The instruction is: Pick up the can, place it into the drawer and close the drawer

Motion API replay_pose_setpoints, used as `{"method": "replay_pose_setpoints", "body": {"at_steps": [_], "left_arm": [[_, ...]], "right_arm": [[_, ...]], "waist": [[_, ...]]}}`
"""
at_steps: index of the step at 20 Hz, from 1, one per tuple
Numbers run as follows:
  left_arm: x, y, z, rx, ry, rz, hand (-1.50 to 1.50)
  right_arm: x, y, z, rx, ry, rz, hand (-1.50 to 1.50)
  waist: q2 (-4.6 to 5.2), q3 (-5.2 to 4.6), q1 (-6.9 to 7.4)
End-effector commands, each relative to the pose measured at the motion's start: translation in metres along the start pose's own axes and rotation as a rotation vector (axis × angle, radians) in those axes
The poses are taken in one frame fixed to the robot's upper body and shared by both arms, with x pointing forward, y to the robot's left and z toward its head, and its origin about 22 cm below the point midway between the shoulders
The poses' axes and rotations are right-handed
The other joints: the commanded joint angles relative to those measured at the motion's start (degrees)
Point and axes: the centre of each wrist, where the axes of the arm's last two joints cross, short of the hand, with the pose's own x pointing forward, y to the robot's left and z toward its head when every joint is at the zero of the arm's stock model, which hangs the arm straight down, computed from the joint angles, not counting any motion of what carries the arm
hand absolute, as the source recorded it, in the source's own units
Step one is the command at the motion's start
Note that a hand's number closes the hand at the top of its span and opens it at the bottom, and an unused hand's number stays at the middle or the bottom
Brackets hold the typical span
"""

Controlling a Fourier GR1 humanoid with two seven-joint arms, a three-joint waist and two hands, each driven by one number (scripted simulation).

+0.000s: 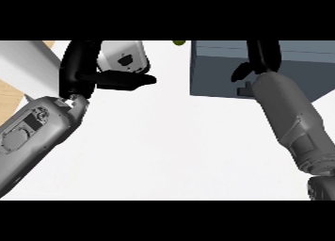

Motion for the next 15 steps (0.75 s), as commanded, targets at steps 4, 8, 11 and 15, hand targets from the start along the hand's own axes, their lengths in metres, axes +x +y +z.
{"method": "replay_pose_setpoints", "body": {"at_steps": [4, 8, 11, 15], "left_arm": [[-0.009, 0.011, 0.005, 0.028, 0.007, -0.006, -1.5], [-0.007, 0.014, 0.001, 0.044, 0.007, -0.006, -1.5], [-0.019, 0.021, 0.012, 0.05, 0.01, -0.019, -1.5], [-0.031, 0.022, 0.017, 0.047, 0.007, -0.009, -1.5]], "right_arm": [[0.036, -0.005, -0.019, -0.093, 0.025, -0.354, -1.5], [0.057, -0.006, -0.026, -0.117, 0.061, -0.551, -1.5], [0.064, 0.002, -0.021, -0.111, 0.124, -0.662, -1.5], [0.066, -0.005, -0.029, -0.1, 0.102, -0.692, -1.5]], "waist": [[-0.04, 0.04, 0.5], [-0.56, 0.01, -0.91], [-0.89, -0.1, -0.43], [-0.57, -0.19, -1.42]]}}
